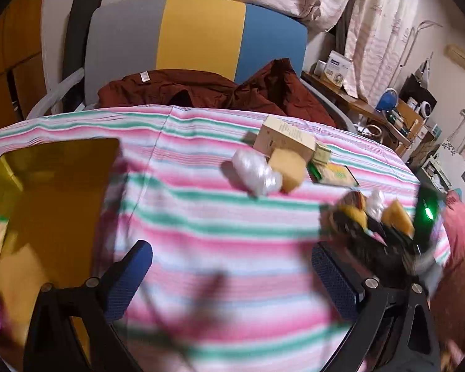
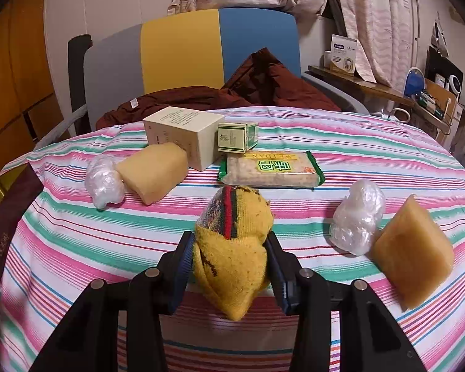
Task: Organize objects
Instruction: 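Grasp the clear plastic-wrapped bundle with the left tool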
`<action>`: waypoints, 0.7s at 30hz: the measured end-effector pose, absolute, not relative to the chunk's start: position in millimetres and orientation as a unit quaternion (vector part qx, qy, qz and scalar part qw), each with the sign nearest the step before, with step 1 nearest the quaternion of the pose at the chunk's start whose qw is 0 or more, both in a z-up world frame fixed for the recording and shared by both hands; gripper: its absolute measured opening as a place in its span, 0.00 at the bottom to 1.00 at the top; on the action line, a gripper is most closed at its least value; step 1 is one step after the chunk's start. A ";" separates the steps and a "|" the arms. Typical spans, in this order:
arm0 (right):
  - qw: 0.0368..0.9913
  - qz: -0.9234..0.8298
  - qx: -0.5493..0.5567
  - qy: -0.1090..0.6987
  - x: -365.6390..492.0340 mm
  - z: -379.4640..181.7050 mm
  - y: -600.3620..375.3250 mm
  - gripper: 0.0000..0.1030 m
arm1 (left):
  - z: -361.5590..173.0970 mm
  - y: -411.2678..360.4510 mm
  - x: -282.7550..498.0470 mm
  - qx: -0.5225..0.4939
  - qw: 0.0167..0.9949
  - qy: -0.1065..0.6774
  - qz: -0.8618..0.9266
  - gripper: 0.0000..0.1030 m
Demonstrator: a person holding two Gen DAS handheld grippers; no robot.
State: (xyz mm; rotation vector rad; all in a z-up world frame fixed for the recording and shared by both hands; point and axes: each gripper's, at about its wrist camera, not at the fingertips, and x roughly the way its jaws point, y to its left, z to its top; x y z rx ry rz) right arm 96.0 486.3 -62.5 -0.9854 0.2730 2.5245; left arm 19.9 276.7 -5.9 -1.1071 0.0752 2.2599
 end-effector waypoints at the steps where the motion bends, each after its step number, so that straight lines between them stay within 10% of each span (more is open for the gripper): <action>1: 0.211 0.907 -0.354 0.094 95.3 -63.0 485.0 0.44 | -8.1 287.7 9.8 -0.416 0.301 0.028 0.857 1.00; 13: 0.219 0.909 -0.344 0.082 95.1 -66.4 484.4 0.44 | -45.6 358.8 -62.3 -0.454 0.284 -0.022 0.844 0.96; 21: 0.224 0.910 -0.342 0.074 94.0 -67.7 481.8 0.44 | -63.2 372.6 -70.6 -0.440 0.309 -0.034 0.842 0.74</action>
